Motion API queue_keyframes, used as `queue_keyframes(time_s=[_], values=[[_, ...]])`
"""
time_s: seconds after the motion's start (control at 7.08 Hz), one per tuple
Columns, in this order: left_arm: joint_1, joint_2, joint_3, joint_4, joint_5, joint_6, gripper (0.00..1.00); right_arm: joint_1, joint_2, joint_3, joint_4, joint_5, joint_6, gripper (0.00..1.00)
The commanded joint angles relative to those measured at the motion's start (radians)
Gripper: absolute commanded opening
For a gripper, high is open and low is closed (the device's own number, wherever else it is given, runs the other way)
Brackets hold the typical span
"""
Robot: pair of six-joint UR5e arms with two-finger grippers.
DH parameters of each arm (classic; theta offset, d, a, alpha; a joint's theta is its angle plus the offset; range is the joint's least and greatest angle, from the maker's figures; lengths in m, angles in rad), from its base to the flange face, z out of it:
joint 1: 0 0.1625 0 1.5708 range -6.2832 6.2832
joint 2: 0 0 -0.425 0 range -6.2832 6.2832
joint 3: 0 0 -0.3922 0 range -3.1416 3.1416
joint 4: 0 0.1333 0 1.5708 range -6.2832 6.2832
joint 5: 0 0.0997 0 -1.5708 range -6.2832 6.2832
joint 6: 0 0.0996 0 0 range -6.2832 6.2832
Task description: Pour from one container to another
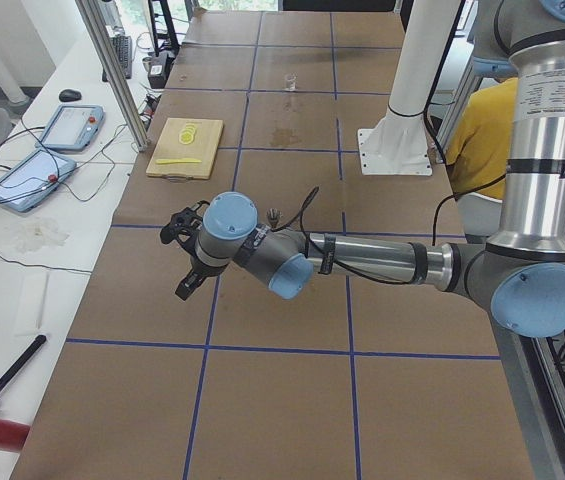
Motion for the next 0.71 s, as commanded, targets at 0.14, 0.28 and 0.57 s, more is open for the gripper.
queue_keyframes(time_s=[0.14, 0.28, 0.57], values=[[0.045, -0.001, -0.018, -0.261, -0.003, -0.142, 1.0, 0.0, 0.008, 0.005, 0.008, -0.001, -0.009, 1.0], [0.119, 0.004, -0.079, -0.302, 0.012, -0.297, 1.0, -0.001, 0.004, -0.007, 0.056, -0.002, 0.0, 1.0], [0.311, 0.011, -0.101, -0.497, 0.167, -0.585, 1.0, 0.0, 0.003, -0.014, 0.061, -0.002, 0.002, 1.0]])
